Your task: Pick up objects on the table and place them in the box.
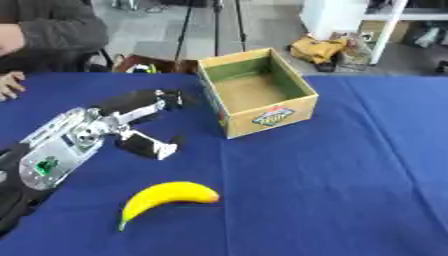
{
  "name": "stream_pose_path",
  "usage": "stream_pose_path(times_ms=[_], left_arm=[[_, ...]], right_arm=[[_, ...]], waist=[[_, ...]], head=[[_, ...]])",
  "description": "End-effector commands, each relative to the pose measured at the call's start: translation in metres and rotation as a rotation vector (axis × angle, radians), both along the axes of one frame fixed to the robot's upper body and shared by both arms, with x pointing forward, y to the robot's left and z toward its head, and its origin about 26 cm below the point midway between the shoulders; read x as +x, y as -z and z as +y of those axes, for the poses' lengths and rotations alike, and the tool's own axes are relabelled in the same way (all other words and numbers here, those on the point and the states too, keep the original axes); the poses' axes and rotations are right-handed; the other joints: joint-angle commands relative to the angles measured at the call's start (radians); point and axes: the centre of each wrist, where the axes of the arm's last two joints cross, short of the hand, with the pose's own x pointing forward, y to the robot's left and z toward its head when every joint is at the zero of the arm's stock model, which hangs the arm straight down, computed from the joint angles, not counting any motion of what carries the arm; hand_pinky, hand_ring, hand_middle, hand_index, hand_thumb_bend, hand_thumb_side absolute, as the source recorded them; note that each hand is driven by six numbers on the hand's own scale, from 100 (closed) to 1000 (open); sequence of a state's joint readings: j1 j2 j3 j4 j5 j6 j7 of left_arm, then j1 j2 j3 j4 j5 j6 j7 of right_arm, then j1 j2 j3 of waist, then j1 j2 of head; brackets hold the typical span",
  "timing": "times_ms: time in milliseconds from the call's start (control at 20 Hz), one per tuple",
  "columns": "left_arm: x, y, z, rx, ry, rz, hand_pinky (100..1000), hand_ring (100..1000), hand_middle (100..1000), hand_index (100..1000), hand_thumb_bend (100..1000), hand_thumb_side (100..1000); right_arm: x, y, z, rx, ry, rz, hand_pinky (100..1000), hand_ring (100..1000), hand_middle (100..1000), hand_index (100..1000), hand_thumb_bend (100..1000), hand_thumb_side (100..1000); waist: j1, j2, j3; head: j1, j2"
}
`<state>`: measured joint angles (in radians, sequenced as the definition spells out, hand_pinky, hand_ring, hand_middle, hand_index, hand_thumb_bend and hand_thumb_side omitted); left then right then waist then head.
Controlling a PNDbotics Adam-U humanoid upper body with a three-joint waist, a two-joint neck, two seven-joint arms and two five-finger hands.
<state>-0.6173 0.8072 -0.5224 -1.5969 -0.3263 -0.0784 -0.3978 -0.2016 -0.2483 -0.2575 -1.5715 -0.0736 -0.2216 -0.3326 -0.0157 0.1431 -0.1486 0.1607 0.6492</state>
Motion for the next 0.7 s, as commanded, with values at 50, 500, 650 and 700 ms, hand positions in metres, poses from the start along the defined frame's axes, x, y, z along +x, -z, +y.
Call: stream_pose_path(times_ms=[50, 500, 650, 700], left_arm=[[0.003, -0.002, 0.003, 0.069, 0.011, 0.049, 833, 843, 847, 933, 356, 161], [0.016, 0.011, -0.011, 0.170, 0.030, 0.218, 821, 814, 812, 909, 363, 148], [0.017, 0.010, -0.011, 0.200, 0.040, 0.259, 808, 790, 787, 893, 359, 146], [0.017, 0.009, -0.011, 0.213, 0.047, 0.273, 807, 788, 785, 892, 359, 147]], right_arm=[[0.000, -0.010, -0.007, -0.026, 0.004, -0.022, 725, 676, 673, 763, 100, 693], [-0.001, -0.008, -0.007, -0.026, 0.006, -0.017, 725, 676, 673, 764, 100, 694], [-0.001, -0.008, -0.008, -0.025, 0.008, -0.015, 725, 676, 673, 764, 100, 693], [-0.001, -0.007, -0.008, -0.025, 0.008, -0.014, 725, 676, 673, 764, 100, 693]], waist=[[-0.001, -0.016, 0.000], [-0.003, -0.020, 0.003], [-0.003, -0.019, 0.003], [-0.002, -0.019, 0.002]], head=[[-0.005, 0.001], [-0.007, -0.001], [-0.006, 0.000], [-0.005, 0.002]])
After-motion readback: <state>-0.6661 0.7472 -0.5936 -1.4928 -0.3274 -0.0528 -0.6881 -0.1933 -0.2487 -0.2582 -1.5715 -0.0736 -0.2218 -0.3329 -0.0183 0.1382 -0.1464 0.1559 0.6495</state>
